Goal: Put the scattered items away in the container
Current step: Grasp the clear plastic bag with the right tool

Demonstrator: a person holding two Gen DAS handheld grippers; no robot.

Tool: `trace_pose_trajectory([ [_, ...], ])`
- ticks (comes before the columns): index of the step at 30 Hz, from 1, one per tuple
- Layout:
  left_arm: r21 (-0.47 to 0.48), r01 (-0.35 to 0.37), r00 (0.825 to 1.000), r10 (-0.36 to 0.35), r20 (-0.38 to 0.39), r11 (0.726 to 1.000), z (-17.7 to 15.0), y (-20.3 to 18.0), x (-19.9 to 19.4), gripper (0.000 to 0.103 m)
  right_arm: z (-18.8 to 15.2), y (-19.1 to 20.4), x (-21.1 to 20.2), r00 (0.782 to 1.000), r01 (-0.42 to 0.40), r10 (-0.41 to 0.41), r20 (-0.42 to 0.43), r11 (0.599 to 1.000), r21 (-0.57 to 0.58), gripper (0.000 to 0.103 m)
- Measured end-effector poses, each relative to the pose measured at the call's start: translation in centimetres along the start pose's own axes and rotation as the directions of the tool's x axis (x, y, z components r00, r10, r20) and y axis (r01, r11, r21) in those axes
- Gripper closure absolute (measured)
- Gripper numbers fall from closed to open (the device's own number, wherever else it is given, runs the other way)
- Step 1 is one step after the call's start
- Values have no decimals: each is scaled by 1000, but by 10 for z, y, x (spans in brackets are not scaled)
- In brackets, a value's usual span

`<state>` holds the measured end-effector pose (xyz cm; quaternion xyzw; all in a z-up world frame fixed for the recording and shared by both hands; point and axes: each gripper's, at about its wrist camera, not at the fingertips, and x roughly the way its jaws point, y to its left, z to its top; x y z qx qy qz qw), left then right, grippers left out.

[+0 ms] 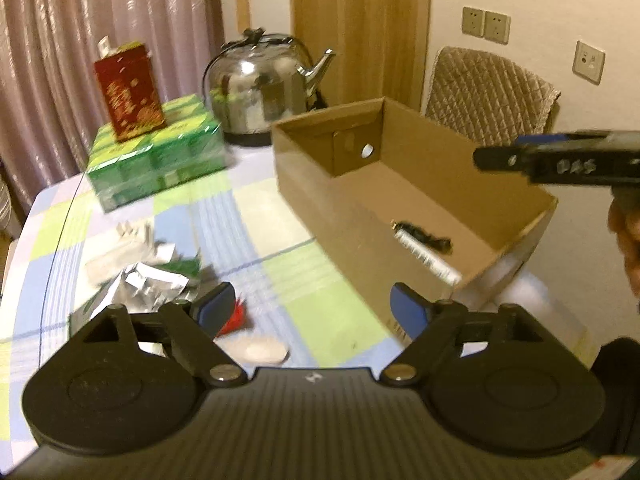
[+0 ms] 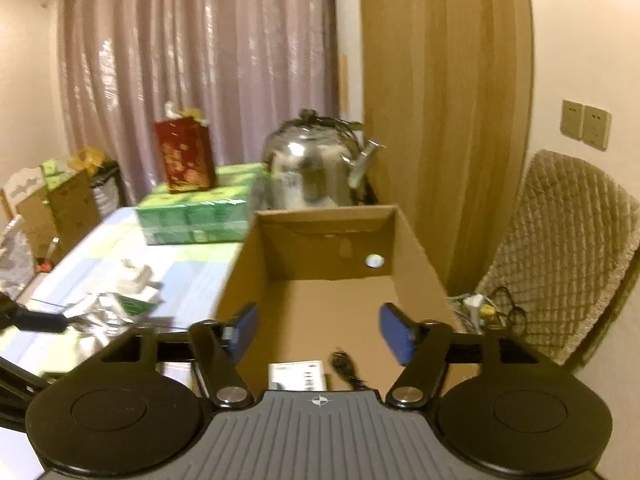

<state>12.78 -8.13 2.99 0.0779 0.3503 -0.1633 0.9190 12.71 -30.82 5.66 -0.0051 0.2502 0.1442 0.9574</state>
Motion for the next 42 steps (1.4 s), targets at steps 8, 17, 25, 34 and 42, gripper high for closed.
trace_pose_trajectory([
  [8,-61,-70,995,66,-68,996,-55,38,-26,12,-15,63,-21,991,-131,132,13,990,-54,9],
  [17,-95,-142,982,128,-137,985,-102,73,-38,9,-41,119,-21,968,-249,244,-56,962,-110,7],
  [25,-109,-167,978,151,-146,980,-109,91,-35,8,-56,151,-3,952,-300,285,-111,943,-147,7],
  [34,-126,-182,972,159,-172,975,-114,114,-14,8,-70,170,47,940,-320,295,-171,936,-146,8],
  [42,-110,-186,970,165,-176,976,-117,127,5,8,-82,181,93,927,-337,302,-222,930,-145,25],
])
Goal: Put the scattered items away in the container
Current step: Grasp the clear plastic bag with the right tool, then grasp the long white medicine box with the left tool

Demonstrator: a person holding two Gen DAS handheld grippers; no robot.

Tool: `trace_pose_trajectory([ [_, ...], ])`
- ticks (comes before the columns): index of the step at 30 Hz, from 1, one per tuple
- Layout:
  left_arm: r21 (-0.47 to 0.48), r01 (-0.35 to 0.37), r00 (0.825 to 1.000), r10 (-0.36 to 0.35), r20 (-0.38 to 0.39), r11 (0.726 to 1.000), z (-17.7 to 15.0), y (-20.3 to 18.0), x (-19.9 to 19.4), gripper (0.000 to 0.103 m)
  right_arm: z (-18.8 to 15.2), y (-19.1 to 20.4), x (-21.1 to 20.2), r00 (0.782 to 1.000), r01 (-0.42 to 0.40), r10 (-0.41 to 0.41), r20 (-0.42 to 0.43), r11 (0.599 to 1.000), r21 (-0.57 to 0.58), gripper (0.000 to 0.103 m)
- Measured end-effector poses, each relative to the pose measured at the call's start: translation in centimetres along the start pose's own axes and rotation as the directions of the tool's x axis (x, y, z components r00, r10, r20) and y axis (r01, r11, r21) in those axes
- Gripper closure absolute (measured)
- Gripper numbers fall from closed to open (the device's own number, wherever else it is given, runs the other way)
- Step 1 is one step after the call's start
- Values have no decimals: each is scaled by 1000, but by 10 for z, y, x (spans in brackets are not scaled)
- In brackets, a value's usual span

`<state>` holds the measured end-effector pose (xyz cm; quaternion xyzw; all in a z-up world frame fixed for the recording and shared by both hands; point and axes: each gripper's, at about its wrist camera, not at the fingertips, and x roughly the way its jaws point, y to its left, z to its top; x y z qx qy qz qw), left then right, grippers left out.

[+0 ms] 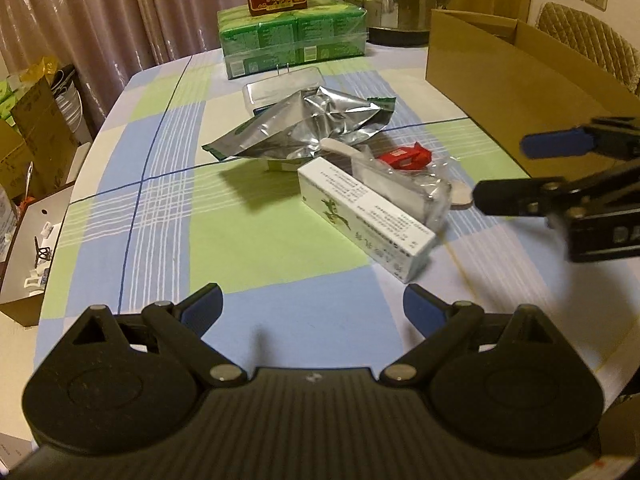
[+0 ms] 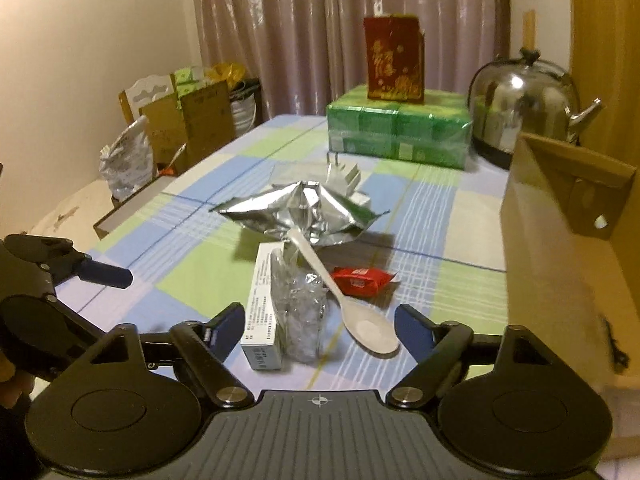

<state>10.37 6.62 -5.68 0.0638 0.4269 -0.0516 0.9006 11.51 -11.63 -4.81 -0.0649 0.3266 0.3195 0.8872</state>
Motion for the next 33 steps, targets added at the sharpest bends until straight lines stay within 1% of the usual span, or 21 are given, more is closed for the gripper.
trace_pose_trajectory([
  [2,-5,4,1000,-4,0,1000,1,3,4,8,1,0,10,1000,-15,15,-6,1000,0,26],
  [4,-8,9,1000,-9,2,1000,2,4,8,8,1,2,19,1000,-25,25,-12,1000,-12,31],
  [6,-10,12,1000,-12,4,1000,3,5,12,8,2,3,28,999,-25,25,-24,999,-24,40],
  [7,-10,12,1000,-12,5,1000,3,5,14,8,2,3,33,999,-24,24,-31,999,-25,40],
  [9,-11,10,1000,-10,9,1000,4,6,17,8,2,3,41,999,-24,23,-42,999,-24,47],
  [12,-11,12,1000,-12,12,1000,4,7,20,8,3,1,50,998,-24,23,-54,999,-22,54],
  [16,-14,18,1000,-18,13,1000,4,7,24,8,1,0,58,997,-32,30,-70,999,-27,59],
  [17,-14,20,1000,-20,14,1000,4,7,24,8,1,0,59,997,-34,32,-68,999,-27,62],
  [18,-14,23,1000,-22,16,1000,4,7,25,8,2,0,59,997,-36,34,-67,999,-28,69],
  [21,-12,33,999,-33,24,999,5,6,25,8,4,1,59,997,-32,30,-68,999,-31,72],
  [24,-12,42,999,-42,26,999,8,2,27,8,3,0,55,997,-23,20,-68,999,-44,73],
  [28,-14,63,997,-63,34,998,13,-7,30,8,1,-6,41,999,3,-5,-44,999,-47,73],
  [33,-40,93,995,-92,37,995,21,-19,40,9,-5,-21,24,999,24,-26,-40,999,-34,74],
])
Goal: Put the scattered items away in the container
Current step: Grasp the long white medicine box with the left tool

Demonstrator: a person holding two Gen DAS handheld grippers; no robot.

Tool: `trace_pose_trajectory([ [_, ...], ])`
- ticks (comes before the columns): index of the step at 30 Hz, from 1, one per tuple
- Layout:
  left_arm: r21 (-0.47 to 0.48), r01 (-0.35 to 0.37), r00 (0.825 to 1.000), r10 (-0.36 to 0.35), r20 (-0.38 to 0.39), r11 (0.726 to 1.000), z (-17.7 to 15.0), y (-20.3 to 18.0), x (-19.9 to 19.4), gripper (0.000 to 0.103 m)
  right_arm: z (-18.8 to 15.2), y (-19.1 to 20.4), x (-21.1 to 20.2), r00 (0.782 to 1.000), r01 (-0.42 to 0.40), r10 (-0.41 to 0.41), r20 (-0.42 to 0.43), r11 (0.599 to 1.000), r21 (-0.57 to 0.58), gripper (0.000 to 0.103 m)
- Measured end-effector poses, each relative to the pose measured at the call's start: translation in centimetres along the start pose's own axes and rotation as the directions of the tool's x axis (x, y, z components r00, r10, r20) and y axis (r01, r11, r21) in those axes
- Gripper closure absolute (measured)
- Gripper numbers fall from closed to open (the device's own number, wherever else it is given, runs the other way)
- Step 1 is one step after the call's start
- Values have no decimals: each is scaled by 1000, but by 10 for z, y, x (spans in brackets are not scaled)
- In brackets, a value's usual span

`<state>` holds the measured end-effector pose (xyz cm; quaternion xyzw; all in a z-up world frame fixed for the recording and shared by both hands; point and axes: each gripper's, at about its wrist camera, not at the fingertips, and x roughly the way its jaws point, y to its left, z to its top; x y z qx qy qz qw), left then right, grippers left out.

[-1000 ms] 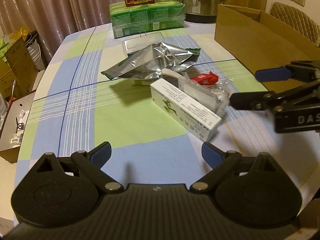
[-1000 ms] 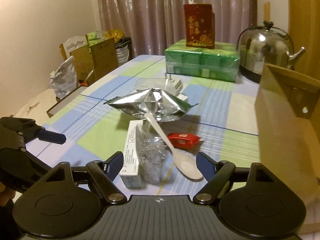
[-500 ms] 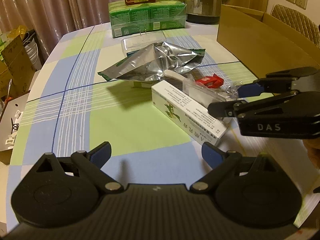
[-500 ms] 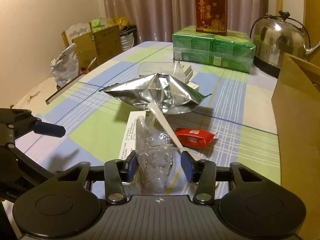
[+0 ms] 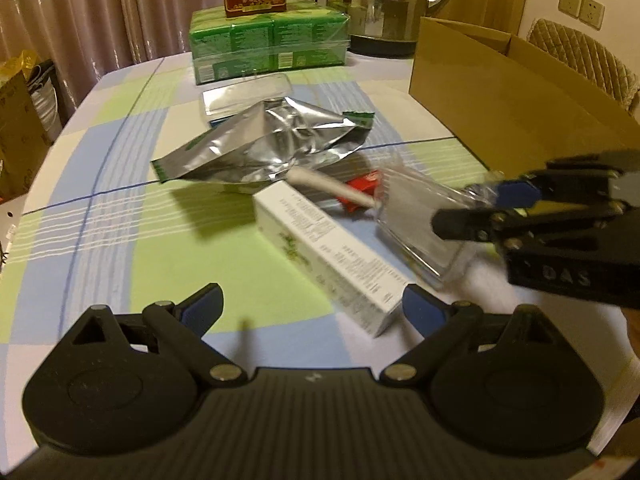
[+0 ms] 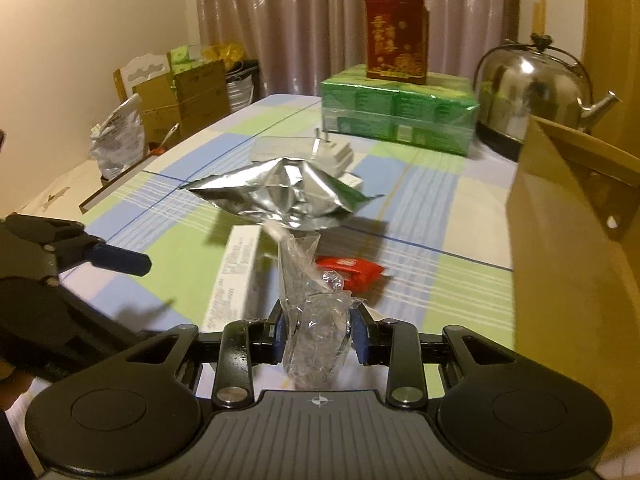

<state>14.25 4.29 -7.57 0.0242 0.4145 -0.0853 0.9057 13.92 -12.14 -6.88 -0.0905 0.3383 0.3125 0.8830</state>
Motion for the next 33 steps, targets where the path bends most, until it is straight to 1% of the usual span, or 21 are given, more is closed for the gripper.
trace_pose_trajectory([
  [4,-15,7,1000,-8,-8,1000,7,-8,11,15,-7,-9,-9,1000,21,-21,-4,1000,9,74],
  [6,-14,3,1000,-3,-16,1000,10,-12,17,26,-9,-12,-11,1000,27,-27,-10,999,17,74],
  [8,-9,-4,1000,4,-29,1000,12,-14,22,33,-12,-14,-13,999,29,-29,-16,999,21,74],
  [9,-7,-1,999,1,-39,1000,13,-15,24,40,-13,-14,-13,999,30,-29,-17,999,21,74],
  [10,-6,-1,999,1,-53,1000,13,-15,26,45,-14,-14,-14,999,31,-30,-18,999,19,74],
  [11,-3,-1,998,1,-65,1000,13,-15,27,58,-15,-14,-14,999,31,-30,-17,999,19,74],
  [13,7,-10,996,10,-83,1000,11,-15,24,65,-16,-14,-16,999,29,-29,-17,999,24,74],
  [15,16,-18,994,20,-103,1000,7,-13,17,78,-17,-13,-16,999,26,-26,-19,999,27,74],
  [16,20,-25,993,27,-114,999,6,-13,13,81,-17,-12,-18,1000,24,-24,-20,999,27,74],
  [18,27,-18,991,22,-129,999,1,-14,4,82,-19,-10,-21,1000,19,-19,-22,999,26,74],
  [21,63,-11,988,20,-151,998,-9,-21,-9,82,-24,-5,-28,999,21,-20,-32,1000,15,74],
  [25,86,-1,986,15,-165,996,-17,-27,-19,81,-33,-2,-36,998,31,-30,-52,999,12,74],
  [26,89,-10,987,24,-156,996,-16,-28,-19,76,-36,-2,-36,998,32,-32,-56,999,7,74],
  [27,88,-18,988,31,-149,996,-15,-28,-19,67,-38,-1,-37,998,33,-33,-59,999,2,73],
  [28,82,-20,989,32,-142,996,-14,-27,-18,65,-40,-1,-37,998,39,-39,-57,999,-2,73],
  [30,70,-19,990,28,-136,997,-9,-25,-13,64,-42,0,-36,997,56,-56,-52,998,-8,73],
  [33,77,-20,992,29,-123,997,-3,-26,-6,64,-44,0,-29,996,58,-59,-71,998,-18,71],
])
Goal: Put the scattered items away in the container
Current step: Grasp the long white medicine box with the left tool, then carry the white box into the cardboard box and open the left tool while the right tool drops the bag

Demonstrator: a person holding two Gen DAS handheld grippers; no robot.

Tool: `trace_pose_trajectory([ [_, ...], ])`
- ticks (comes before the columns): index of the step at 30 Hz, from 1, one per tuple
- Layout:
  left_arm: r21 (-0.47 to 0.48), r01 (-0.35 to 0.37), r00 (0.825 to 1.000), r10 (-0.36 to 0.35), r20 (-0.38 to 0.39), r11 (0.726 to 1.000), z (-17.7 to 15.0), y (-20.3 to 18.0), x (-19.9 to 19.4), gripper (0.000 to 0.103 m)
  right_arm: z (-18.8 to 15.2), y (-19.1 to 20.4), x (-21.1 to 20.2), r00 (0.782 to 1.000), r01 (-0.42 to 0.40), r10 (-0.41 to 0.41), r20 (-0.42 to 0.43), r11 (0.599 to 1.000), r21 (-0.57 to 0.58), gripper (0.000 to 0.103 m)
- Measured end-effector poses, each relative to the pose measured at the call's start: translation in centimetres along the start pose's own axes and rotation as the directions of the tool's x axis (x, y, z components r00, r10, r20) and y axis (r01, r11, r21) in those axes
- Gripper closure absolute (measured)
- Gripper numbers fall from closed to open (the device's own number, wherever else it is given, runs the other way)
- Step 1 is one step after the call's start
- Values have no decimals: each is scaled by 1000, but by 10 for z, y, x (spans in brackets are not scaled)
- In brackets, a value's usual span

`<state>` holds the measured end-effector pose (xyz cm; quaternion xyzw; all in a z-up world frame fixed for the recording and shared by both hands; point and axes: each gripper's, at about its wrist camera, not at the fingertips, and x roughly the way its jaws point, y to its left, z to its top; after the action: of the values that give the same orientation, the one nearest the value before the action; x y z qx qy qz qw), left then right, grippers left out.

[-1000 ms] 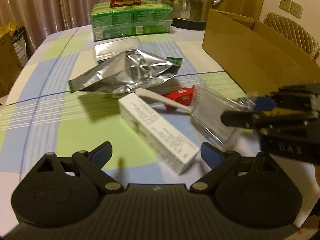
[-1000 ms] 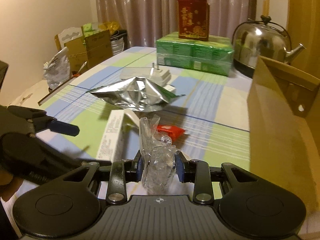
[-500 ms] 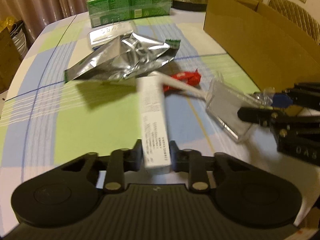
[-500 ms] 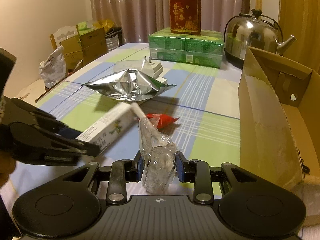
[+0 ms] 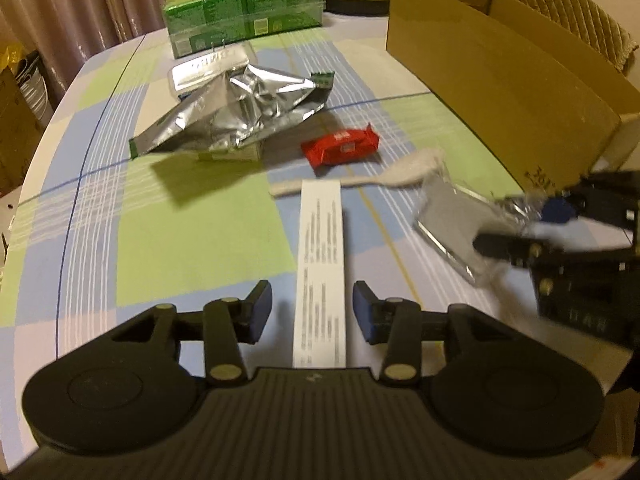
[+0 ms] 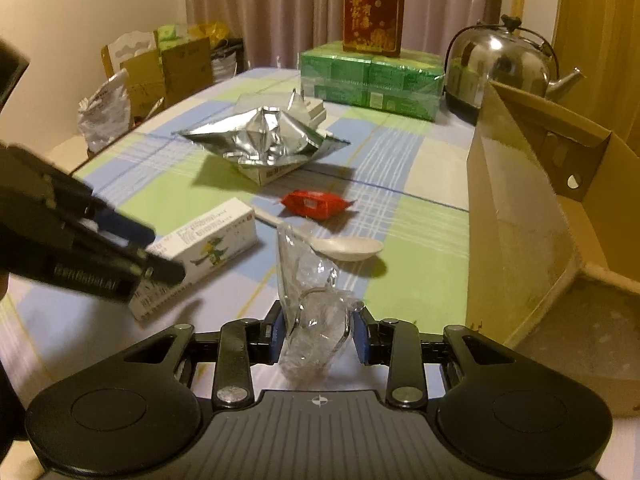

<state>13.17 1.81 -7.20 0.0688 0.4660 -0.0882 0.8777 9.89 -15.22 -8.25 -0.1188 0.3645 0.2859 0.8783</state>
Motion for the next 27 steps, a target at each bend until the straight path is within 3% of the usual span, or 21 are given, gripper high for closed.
trace_pose_trajectory([
  [3,6,6,1000,-6,1,1000,4,-1,7,64,-2,1,6,1000,2,-2,-12,1000,-10,64],
  [9,21,16,1000,-16,-8,1000,4,-3,15,65,-5,0,11,999,-22,22,-23,1000,13,64],
  [11,25,16,1000,-15,-9,1000,4,-2,16,65,-5,0,11,999,-24,25,-23,1000,16,66],
  [12,29,13,1000,-13,-9,1000,4,-3,17,72,-6,0,11,999,-26,27,-23,999,17,77],
  [13,30,13,1000,-13,-13,999,4,-3,18,80,-5,0,11,999,-27,28,-25,999,19,77],
  [14,29,16,1000,-16,-18,999,4,-2,18,82,-5,1,10,999,-27,28,-28,999,20,78],
  [27,3,31,999,-31,14,1000,-9,-8,-18,82,1,6,-25,1000,-3,3,25,1000,3,78],
])
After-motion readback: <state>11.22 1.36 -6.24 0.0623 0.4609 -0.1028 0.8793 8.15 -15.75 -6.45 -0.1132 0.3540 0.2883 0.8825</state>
